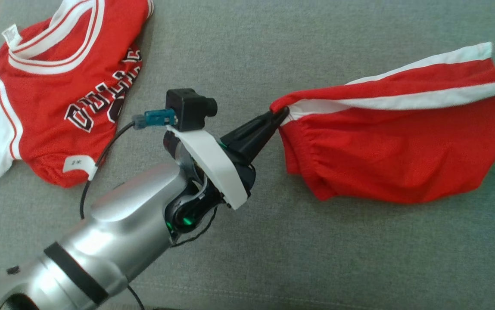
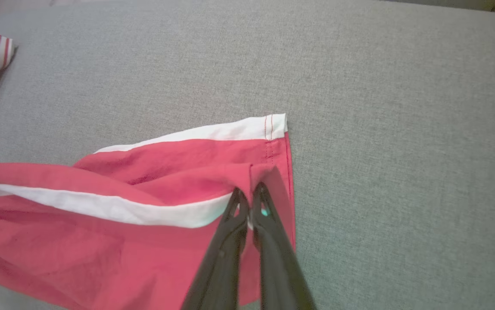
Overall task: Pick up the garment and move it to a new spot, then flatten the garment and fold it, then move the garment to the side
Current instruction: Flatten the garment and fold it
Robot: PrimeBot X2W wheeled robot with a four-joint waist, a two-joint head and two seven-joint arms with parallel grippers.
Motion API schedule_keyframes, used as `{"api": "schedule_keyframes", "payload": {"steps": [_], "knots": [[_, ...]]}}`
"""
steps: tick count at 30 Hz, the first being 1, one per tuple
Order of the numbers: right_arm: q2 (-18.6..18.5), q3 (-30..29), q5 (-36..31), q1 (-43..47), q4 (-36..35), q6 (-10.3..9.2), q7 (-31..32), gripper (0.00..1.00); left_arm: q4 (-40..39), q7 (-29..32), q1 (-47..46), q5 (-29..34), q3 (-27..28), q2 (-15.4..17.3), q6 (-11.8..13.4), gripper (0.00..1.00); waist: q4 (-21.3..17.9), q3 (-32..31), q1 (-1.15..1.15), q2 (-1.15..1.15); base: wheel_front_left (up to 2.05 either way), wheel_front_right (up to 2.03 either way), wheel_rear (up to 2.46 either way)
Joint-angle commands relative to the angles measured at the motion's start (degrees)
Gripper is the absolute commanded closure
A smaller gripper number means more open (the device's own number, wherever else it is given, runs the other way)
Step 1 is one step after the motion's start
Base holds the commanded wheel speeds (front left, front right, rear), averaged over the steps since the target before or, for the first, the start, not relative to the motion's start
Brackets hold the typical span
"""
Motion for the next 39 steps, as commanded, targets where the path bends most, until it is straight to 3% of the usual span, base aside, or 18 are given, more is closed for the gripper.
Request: {"api": "schedule_keyframes", "payload": {"steps": [1, 5, 6, 7, 8, 9, 10, 16, 20, 22, 25, 26, 31, 36, 39], "knots": [[-2.34, 0.41, -0.52, -1.86, -0.55, 0.37, -0.19, 1.0, -0.26, -1.06, -3.07, -0.74, 1.14, 1.04, -0.35, 1.0, 0.59, 1.16, 0.0, 0.0, 0.0, 0.0, 0.0], [-1.86, 2.36, -1.46, -4.94, 2.13, 0.37, -1.27, 1.0, 2.25, -2.08, -4.9, -1.41, -0.74, 0.91, -0.36, 1.0, 0.91, 2.07, 0.0, 0.0, 0.0, 0.0, 0.0], [-1.83, 3.15, -1.55, -5.59, 2.52, 0.37, -1.78, 0.95, 2.74, -2.29, -5.22, -1.65, -1.15, 0.8, -0.36, 1.0, 0.99, 2.22, 0.0, 0.0, 0.0, 0.0, 0.0], [-1.78, 3.87, -1.56, -6.19, 2.95, 0.37, -2.34, 0.54, 3.25, -2.51, -5.49, -1.96, -1.42, 0.69, -0.36, 1.0, 1.03, 2.4, 0.0, 0.0, 0.0, 0.0, 0.0], [-1.67, 4.67, -1.43, -6.73, 3.25, 0.37, -2.95, 0.22, 3.62, -2.72, -5.75, -2.27, -1.68, 0.55, -0.36, 0.84, 1.03, 2.56, 0.0, 0.0, 0.0, 0.0, 0.0], [-1.56, 5.38, -1.36, -7.23, 3.51, 0.37, -3.9, 0.0, 3.92, -2.91, -5.97, -2.55, -1.98, 0.41, -0.36, 0.39, 1.02, 2.66, 0.0, 0.0, 0.0, 0.0, 0.0], [-1.36, 6.03, -1.18, -7.59, 3.93, 0.37, -4.77, 0.0, 4.24, -3.05, -6.04, -3.07, -2.21, 0.25, -0.36, 0.0, 1.0, 2.69, 0.0, 0.0, 0.0, 0.0, 0.0], [-0.37, 7.66, 1.34, -7.06, 5.59, 0.37, -11.37, 0.0, 6.26, -3.61, -5.62, -4.14, -3.96, 0.43, -0.36, 0.0, 0.21, 0.88, 0.0, 0.0, 0.0, 0.0, 0.0], [-0.13, 7.88, 1.37, -2.92, 2.78, 0.37, -21.47, 0.0, 7.71, -4.13, -3.33, -0.31, -1.97, 1.46, 0.13, 0.0, -0.78, -1.96, 0.0, 0.0, 0.0, 0.0, 0.0], [0.25, 9.05, 1.06, 0.34, 1.28, 0.37, -27.44, 0.0, 6.72, -4.17, -0.63, 4.31, 2.48, 2.0, 2.41, 0.0, -1.57, -3.59, 0.0, 0.0, 0.0, 0.0, 0.0], [1.93, 10.42, 0.21, 5.19, 1.33, 0.37, -34.69, 0.0, 3.8, -4.19, 6.2, 12.7, 9.31, 2.73, 8.05, 0.0, -2.62, -6.43, 0.0, 0.0, 0.0, 0.0, 0.0], [1.93, 10.42, 0.21, 5.19, 1.33, 0.37, -34.69, 0.0, 3.8, -4.19, 6.2, 12.7, 9.31, 2.73, 8.05, 0.0, -2.62, -6.43, 0.0, 0.0, 0.0, 0.0, 0.0], [6.23, 11.85, -1.94, 12.34, 4.77, 0.37, -41.6, 0.0, -4.2, -4.2, 19.9, 22.4, 20.53, 1.27, 14.24, 0.0, -2.52, -10.88, 0.0, 0.0, 0.0, 0.0, 0.0], [12.07, 9.58, -5.6, 14.96, 12.33, 0.37, -45.72, 0.0, -11.46, -4.21, 31.44, 30.8, 27.78, -2.15, 16.89, 0.0, -0.66, -13.46, 0.0, 0.0, 0.0, 0.0, 0.0], [14.68, 5.68, -10.71, 13.05, 19.65, 0.37, -47.22, 0.0, -14.46, -4.21, 37.65, 34.99, 30.54, -5.42, 16.51, 0.0, 2.23, -13.48, 0.0, 0.0, 0.0, 0.0, 0.0]]}}
